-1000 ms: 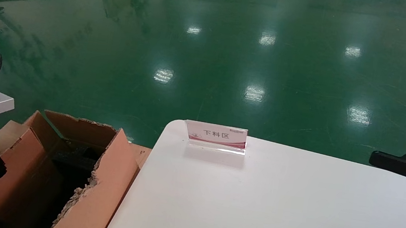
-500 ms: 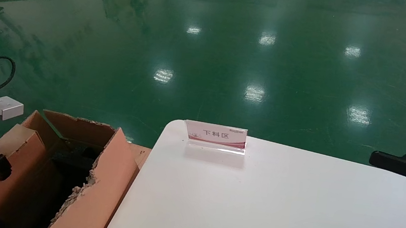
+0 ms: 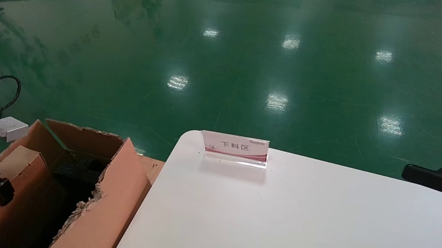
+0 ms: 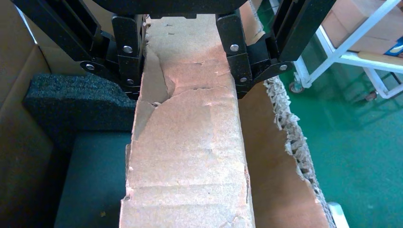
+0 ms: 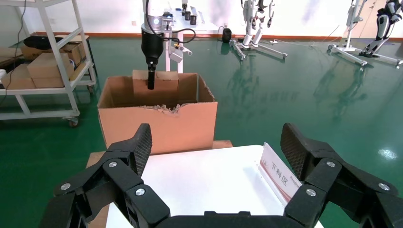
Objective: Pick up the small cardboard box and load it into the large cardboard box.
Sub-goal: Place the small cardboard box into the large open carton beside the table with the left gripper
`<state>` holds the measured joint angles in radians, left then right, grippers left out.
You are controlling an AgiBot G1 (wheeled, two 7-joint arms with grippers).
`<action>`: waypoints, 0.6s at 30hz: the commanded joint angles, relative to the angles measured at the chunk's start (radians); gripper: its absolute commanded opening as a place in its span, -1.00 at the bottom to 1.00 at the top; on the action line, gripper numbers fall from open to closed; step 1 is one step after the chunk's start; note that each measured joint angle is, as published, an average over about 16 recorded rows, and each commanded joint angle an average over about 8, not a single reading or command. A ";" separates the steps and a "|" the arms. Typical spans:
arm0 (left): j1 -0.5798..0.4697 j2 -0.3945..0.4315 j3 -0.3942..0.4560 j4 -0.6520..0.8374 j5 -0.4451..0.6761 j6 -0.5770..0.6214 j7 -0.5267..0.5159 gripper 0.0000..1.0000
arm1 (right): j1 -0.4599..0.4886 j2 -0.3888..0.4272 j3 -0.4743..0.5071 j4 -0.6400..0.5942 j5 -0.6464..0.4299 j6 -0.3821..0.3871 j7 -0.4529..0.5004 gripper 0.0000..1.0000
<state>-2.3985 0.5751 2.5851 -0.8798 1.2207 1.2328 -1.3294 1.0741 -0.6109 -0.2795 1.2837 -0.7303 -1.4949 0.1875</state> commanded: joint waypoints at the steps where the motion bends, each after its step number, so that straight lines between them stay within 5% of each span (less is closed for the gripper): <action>1: 0.013 -0.001 -0.001 0.007 -0.002 -0.008 -0.002 -0.87 | 0.000 0.000 0.000 0.000 0.000 0.000 0.000 1.00; 9: 0.048 -0.007 -0.008 0.039 -0.010 -0.034 -0.002 0.98 | 0.000 0.000 0.000 0.000 0.000 0.000 0.000 1.00; 18: 0.062 -0.010 -0.011 0.053 -0.013 -0.045 -0.002 1.00 | 0.000 0.000 0.000 0.000 0.000 0.000 0.000 1.00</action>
<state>-2.3371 0.5657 2.5744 -0.8277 1.2080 1.1885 -1.3309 1.0741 -0.6109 -0.2795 1.2837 -0.7303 -1.4949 0.1875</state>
